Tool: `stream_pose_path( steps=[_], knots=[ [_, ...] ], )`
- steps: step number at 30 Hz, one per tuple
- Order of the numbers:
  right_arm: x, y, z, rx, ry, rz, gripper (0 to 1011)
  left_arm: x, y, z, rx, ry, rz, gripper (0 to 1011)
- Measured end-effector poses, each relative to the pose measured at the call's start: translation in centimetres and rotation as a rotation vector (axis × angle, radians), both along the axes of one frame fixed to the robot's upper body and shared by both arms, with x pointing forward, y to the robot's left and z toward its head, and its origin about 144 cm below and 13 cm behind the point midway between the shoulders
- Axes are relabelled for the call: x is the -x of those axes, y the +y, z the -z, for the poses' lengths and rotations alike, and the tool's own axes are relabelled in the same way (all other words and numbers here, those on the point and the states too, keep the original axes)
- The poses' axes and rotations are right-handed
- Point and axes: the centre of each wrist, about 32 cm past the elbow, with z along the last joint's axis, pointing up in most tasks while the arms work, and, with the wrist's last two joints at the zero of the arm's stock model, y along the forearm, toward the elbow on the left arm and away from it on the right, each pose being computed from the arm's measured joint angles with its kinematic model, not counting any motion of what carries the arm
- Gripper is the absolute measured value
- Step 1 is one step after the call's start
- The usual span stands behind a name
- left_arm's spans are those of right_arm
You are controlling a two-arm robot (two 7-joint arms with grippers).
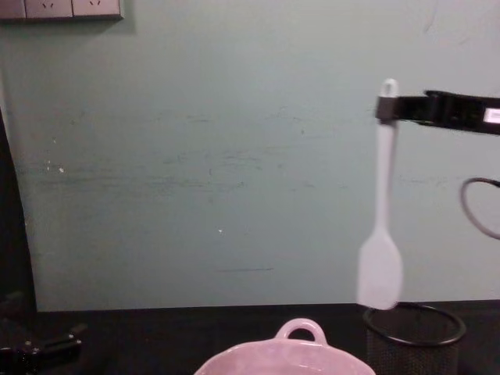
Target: Use the one hand to pick up the spoon and stir the clear water in the bowl.
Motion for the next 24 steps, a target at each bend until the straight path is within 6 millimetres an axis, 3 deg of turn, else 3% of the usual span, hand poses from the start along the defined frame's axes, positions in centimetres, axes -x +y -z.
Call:
stream_pose_path(
  steps=[6,14,24],
  knots=[
    [-0.8,3.0,0.3,0.0,-0.004,-0.091,116,0.0,0.0,0.0,0.0,0.0,0.0,1011],
    [-1.7,6.4,3.7,0.038,0.035,-0.203,114,0.0,0.0,0.0,0.0,0.0,0.0,1011],
    [-1.0,7.4,6.9,0.064,0.072,-0.252,114,0.0,0.0,0.0,0.0,0.0,0.0,1011]
  ],
)
